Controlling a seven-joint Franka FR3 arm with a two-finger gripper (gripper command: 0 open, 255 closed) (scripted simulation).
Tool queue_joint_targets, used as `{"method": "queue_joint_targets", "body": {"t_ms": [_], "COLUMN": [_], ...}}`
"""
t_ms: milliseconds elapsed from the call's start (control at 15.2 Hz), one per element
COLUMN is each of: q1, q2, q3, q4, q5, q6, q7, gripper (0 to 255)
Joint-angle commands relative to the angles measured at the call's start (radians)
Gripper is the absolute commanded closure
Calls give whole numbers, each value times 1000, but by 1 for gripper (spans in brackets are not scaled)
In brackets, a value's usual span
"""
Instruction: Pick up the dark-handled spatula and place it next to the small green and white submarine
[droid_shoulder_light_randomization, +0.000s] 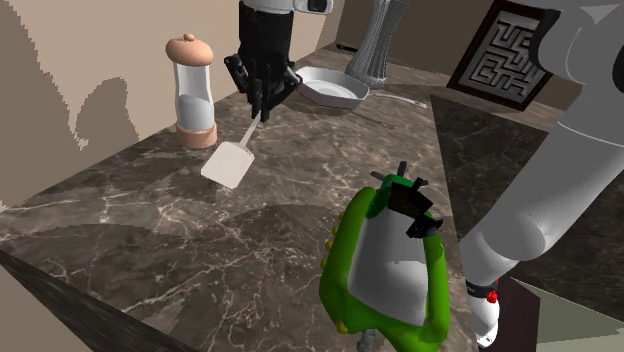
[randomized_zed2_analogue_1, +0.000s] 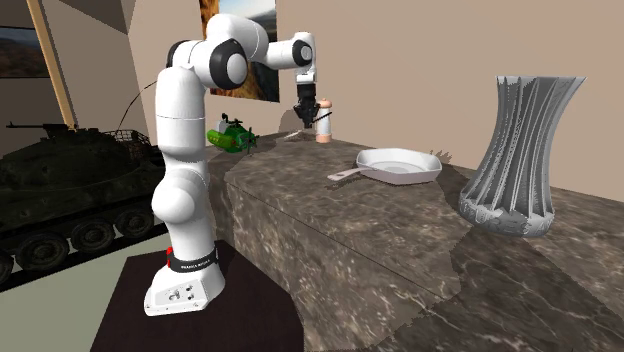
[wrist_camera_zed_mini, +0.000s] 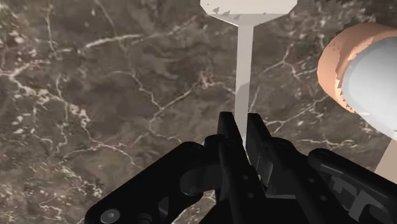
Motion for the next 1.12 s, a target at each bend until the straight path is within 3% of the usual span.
{"method": "queue_joint_targets", "body": {"t_ms": [0,660,1056], "q1": [-7,-14,-14], "q2": [-12,-13,-13], "q3": [-2,-6,-6], "q4": [-35,-178,-178], "q5": [9,6,6], "q6": [28,170,170], "q7": [-5,4,4], "gripper": [255,255,255]}}
